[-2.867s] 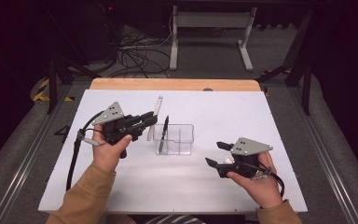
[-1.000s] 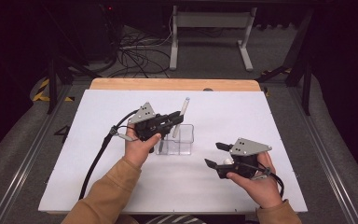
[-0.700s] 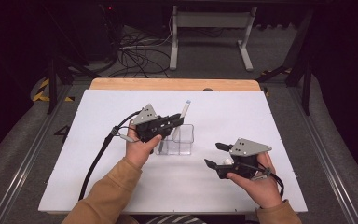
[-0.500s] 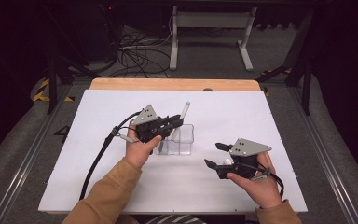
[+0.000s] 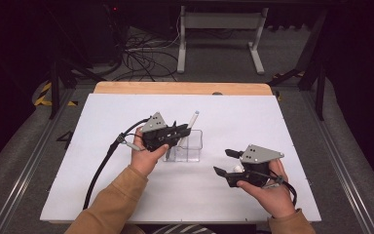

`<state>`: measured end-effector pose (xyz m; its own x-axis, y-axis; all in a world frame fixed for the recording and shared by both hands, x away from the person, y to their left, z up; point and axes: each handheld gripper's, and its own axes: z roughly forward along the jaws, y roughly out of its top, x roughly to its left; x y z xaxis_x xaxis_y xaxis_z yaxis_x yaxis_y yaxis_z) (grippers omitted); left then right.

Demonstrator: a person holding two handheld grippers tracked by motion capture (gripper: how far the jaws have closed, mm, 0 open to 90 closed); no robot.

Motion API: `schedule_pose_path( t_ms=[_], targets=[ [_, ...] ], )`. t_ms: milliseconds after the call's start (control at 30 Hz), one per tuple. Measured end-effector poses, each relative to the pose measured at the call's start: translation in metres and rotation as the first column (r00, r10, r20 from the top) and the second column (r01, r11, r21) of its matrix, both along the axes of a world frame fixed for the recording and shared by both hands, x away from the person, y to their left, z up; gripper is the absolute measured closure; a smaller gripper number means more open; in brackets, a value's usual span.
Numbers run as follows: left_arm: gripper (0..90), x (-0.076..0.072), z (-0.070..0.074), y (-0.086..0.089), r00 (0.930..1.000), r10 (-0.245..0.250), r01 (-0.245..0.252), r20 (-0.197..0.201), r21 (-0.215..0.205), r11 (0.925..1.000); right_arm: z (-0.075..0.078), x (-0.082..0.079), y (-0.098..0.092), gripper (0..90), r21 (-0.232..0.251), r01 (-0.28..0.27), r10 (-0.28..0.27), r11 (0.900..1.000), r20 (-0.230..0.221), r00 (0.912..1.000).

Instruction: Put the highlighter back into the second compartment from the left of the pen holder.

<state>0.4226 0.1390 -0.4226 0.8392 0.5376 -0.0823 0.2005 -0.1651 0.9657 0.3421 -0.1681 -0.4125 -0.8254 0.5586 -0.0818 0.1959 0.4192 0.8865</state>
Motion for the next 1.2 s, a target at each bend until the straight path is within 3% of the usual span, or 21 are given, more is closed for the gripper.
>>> schedule_pose_path(
  t_ms=[767, 800, 867, 1200],
  targets=[
    [77.9, -0.004, -0.005, 0.004, 0.9994, 0.013, -0.013, -0.032, 0.019, 0.9997, 0.000, 0.001, -0.001, 31.8, 0.000, 0.003, -0.003, 1.000, -0.001, 1.0000],
    [74.5, -0.005, -0.004, 0.004, 0.9990, 0.019, -0.018, -0.040, 0.022, 0.9996, 0.001, 0.001, -0.002, 31.7, 0.002, 0.003, -0.003, 1.000, 0.000, 1.0000],
    [58.6, -0.006, -0.002, 0.005, 0.9988, 0.042, -0.040, -0.027, 0.044, 0.9982, 0.001, 0.001, -0.003, 31.7, 0.006, 0.007, -0.007, 1.000, 0.002, 1.0000],
    [27.7, -0.029, 0.024, 0.025, 0.9959, 0.090, -0.090, -0.003, 0.094, 0.9915, 0.006, 0.001, -0.009, 31.8, 0.019, 0.026, -0.026, 0.999, 0.010, 0.9996]
  ],
)
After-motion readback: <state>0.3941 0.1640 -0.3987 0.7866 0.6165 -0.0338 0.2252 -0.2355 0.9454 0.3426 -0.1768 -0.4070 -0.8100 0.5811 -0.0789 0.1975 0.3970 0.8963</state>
